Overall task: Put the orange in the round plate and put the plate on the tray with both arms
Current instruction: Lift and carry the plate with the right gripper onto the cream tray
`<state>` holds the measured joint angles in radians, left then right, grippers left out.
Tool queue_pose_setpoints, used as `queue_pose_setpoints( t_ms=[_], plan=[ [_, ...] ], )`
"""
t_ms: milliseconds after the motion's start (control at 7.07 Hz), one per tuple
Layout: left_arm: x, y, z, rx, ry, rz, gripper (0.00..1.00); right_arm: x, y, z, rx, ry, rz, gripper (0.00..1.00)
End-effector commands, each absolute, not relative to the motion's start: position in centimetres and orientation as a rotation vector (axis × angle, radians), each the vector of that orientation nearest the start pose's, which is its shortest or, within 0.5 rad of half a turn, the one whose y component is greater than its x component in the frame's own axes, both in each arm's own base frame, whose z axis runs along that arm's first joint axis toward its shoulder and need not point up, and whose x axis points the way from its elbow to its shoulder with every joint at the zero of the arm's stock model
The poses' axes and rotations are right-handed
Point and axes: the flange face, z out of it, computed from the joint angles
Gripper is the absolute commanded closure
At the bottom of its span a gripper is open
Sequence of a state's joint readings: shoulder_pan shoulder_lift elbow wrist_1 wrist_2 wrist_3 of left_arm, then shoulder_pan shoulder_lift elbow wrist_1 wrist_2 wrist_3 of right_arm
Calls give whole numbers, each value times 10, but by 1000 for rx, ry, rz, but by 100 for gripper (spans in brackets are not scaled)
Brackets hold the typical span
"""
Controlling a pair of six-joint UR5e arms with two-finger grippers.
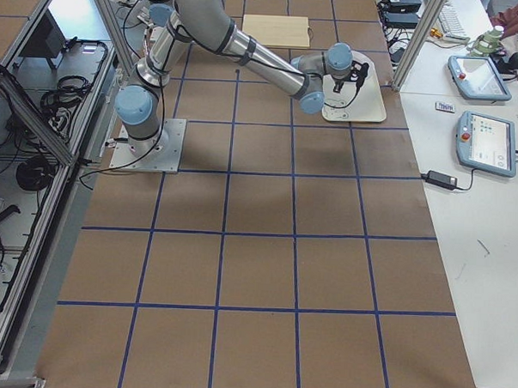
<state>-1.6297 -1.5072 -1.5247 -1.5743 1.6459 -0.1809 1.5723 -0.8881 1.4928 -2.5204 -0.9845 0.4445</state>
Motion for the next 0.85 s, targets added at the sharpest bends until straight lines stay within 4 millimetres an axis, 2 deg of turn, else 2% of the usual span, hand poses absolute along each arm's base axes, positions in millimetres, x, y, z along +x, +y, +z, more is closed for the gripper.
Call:
queue_pose_setpoints(
  t_ms=[0,283,424,566,707],
  plan=[
    [-153,-463,542,-195,3069,-176,0,191,-733,203,430,2451,-243,86],
    [-152,-464,543,-183,3067,-180,0,191,-733,193,435,2451,-226,80],
    [-152,-464,543,-183,3067,-178,0,191,-735,168,445,2455,-188,74],
    [-152,-464,543,-183,3067,-177,0,191,-740,162,447,2460,-187,57],
    [-152,-464,543,-183,3067,-177,0,190,-743,170,446,2471,-214,24]
  ],
)
